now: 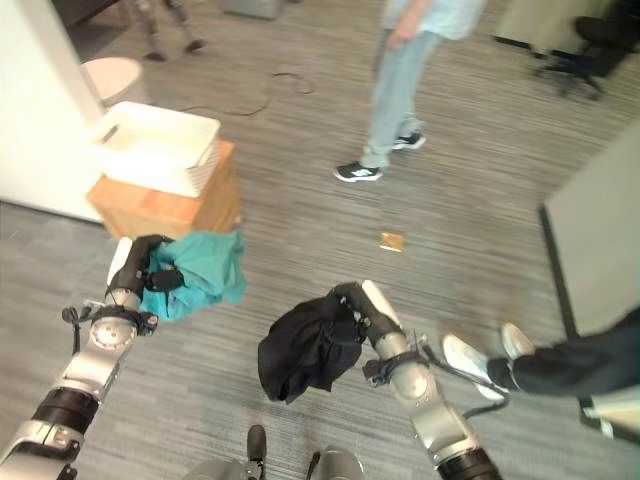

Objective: Pick up bed clothes into laundry basket.

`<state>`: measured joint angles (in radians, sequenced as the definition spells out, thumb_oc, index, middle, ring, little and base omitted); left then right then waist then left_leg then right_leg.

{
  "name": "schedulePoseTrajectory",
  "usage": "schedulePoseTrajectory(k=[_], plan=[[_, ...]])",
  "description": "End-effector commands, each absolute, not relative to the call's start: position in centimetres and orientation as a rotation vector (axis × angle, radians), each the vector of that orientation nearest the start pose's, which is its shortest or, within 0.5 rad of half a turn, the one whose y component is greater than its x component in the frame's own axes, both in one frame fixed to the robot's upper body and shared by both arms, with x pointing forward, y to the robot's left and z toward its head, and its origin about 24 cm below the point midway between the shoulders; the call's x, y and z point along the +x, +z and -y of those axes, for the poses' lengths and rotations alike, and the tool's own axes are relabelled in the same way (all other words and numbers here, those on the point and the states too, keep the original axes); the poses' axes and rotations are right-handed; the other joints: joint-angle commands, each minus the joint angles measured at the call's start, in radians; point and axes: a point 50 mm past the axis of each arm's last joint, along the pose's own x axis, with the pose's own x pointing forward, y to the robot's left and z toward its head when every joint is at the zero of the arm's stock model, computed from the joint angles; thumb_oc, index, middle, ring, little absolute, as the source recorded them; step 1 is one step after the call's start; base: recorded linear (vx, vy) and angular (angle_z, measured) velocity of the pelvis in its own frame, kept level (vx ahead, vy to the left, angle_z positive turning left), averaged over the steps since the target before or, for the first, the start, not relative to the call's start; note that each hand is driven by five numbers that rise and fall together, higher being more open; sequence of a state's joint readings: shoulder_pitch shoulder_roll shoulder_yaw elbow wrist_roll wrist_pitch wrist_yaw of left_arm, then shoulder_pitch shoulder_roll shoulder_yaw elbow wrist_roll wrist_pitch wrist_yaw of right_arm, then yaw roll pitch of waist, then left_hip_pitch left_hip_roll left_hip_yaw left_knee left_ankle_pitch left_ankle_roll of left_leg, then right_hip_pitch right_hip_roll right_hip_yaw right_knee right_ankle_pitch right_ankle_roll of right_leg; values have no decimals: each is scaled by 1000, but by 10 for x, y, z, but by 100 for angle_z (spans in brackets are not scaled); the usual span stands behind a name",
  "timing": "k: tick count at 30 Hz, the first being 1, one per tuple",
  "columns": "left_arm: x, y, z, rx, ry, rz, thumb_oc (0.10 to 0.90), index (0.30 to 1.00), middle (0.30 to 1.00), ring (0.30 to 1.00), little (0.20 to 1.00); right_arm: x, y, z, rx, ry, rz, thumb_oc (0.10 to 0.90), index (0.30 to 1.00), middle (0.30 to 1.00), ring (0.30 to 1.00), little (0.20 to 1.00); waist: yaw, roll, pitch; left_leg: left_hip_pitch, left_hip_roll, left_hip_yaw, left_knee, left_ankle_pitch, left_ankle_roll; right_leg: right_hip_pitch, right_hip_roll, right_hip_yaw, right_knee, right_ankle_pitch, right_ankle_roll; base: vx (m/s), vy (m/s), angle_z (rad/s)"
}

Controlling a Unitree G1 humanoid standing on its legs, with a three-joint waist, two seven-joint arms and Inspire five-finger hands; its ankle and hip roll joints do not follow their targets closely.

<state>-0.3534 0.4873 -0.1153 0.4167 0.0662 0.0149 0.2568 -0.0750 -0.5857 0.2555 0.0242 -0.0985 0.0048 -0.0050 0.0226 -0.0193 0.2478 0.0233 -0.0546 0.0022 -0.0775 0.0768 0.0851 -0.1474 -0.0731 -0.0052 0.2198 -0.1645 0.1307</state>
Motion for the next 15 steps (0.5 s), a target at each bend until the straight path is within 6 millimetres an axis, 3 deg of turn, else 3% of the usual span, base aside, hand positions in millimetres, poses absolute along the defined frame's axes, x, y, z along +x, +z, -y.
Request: schedulePoseTrajectory(k=[1, 2, 5, 9, 15], plan=[[320, 113, -251, 658, 297, 207, 400, 300, 300, 300, 300, 277, 115, 186, -635, 196, 295, 400, 300, 300, 300, 300, 17, -55, -73, -8, 110, 144, -10, 4, -129, 49, -61, 38, -192, 291, 89, 96, -92, 92], [319, 111, -251, 653, 297, 201, 400, 300, 300, 300, 300, 275, 114, 185, -631, 203, 296, 400, 300, 300, 300, 300, 22, -58, -76, -1, 116, 144, -10, 3, -132, 70, -79, 7, -222, 293, 85, 94, -178, 80], [316, 107, -246, 653, 265, 202, 400, 300, 300, 300, 300, 273, 109, 187, -636, 197, 276, 400, 300, 300, 300, 300, 31, -67, -88, -1, 113, 111, -10, -1, -138, 99, -77, 5, -261, 312, 88, 73, -161, 67], [306, 93, -244, 642, 239, 163, 400, 300, 300, 300, 300, 269, 101, 194, -655, 177, 241, 400, 300, 300, 300, 300, 34, -57, -120, 5, 116, 57, -10, -2, -150, 178, -58, -16, -302, 279, 67, 106, -145, 47], [305, 84, -233, 602, 203, 144, 400, 300, 300, 300, 300, 268, 101, 203, -667, 128, 228, 400, 300, 300, 300, 300, 21, -42, -131, 14, 122, 16, -10, -1, -164, 208, -41, -51, -294, 247, 33, 83, -106, 30]])
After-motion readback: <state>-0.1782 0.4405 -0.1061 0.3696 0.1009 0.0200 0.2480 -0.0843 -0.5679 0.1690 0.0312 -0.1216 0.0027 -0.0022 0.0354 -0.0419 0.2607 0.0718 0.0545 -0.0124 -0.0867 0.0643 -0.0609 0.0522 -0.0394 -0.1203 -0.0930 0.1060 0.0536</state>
